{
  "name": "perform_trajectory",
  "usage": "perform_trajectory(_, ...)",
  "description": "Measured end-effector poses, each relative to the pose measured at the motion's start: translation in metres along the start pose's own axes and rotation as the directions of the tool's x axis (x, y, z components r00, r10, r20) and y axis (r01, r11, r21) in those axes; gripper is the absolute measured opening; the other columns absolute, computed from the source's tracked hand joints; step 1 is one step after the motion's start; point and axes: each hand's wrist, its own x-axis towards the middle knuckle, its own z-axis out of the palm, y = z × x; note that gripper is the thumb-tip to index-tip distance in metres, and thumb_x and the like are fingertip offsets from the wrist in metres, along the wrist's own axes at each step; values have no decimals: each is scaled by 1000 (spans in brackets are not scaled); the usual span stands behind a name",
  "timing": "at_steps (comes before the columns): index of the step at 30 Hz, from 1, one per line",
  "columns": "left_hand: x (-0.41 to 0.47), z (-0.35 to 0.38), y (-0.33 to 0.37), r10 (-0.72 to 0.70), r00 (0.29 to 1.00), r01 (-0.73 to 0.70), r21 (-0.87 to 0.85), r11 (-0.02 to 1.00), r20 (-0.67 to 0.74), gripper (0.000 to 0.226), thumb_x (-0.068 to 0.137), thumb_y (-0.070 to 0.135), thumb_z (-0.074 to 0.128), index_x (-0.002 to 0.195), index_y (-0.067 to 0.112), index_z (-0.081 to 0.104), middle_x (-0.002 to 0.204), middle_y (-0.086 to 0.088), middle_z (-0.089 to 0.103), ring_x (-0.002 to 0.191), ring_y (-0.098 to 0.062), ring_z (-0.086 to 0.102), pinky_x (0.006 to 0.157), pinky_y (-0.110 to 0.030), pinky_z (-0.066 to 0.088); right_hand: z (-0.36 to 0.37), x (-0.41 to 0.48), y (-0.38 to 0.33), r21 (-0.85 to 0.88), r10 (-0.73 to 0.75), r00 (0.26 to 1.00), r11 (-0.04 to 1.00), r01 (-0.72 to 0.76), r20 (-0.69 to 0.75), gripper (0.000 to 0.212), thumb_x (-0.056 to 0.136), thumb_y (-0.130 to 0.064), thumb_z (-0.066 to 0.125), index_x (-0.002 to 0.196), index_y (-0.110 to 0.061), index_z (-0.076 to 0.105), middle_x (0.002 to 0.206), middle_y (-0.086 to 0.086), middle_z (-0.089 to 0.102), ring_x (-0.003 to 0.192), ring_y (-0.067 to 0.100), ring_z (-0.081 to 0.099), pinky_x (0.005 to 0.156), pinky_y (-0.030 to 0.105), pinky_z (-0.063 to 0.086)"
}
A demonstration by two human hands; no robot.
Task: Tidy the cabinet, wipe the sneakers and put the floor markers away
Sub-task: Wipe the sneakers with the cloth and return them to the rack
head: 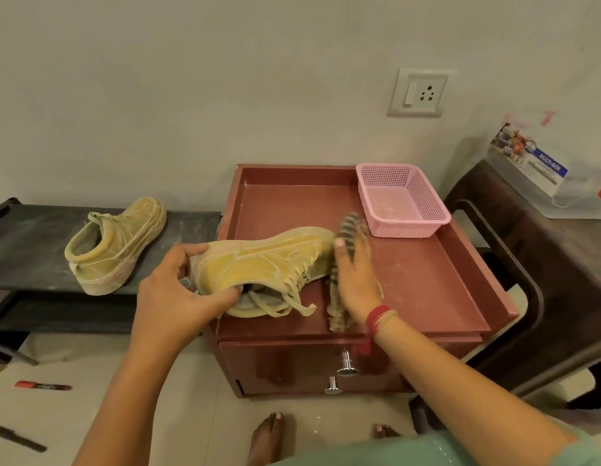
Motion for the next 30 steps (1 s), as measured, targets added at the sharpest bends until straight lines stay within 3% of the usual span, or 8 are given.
perform_trajectory(4,-2,-1,0,7,1000,-7,-13,1000,20,76,39,60,69,111,39,53,103,29,54,101,-5,55,71,-18,46,14,-21,-6,-272,-298,926,894,355,232,59,89,-62,22,144,-41,18,154,-19,11,143,8,-7,114,31,3)
perform_trajectory(8,-2,-1,0,-12,1000,13,-42,999,20,75,40,59,69,111,40,54,105,28,55,98,1,55,69,-16,45,11,-2,7,-206,-178,975,957,203,133,56,94,-56,28,145,-34,20,156,-9,13,144,12,1,112,32,7)
perform_trajectory(12,-1,-2,2,-35,999,36,-44,998,3,78,38,63,69,112,40,55,110,17,59,100,-5,56,69,-16,43,-6,20,21,40,90,987,995,-97,136,47,97,-45,36,137,-21,40,139,7,44,128,20,42,110,39,31)
perform_trajectory(14,2,-1,4,-44,999,43,-33,999,-17,79,39,65,68,112,40,56,109,15,59,100,-6,56,70,-17,42,-15,28,14,278,213,977,937,-212,26,40,98,-37,39,130,-15,49,125,6,57,115,21,54,100,37,42)
perform_trajectory(16,4,1,5,-54,998,54,-17,998,-37,79,39,67,67,113,40,57,108,14,61,100,-7,57,75,-23,47,-31,34,-4,489,265,933,864,-117,-244,35,99,-26,41,129,-9,50,121,7,59,110,21,57,93,34,46)
perform_trajectory(19,4,0,5,-62,997,63,14,998,-38,80,40,68,68,115,41,57,113,13,61,104,-11,58,83,-35,52,-57,33,-35,421,155,908,907,26,-390,33,99,-26,42,127,-13,52,122,3,59,112,17,56,99,34,45)
perform_trajectory(25,0,-6,21,121,985,-119,-25,993,124,76,43,54,72,112,61,40,108,42,47,103,13,49,71,-4,40,-54,5,-52,31,-245,969,969,246,-36,30,97,-34,44,121,-21,56,117,-4,61,111,9,55,100,32,44)
perform_trajectory(30,0,-10,21,205,936,-228,49,972,287,102,51,30,76,136,55,25,129,37,37,121,6,41,97,-26,39,-21,-3,-40,-232,-288,835,872,432,469,57,87,-60,30,133,-30,47,136,-6,51,126,9,45,108,38,35)
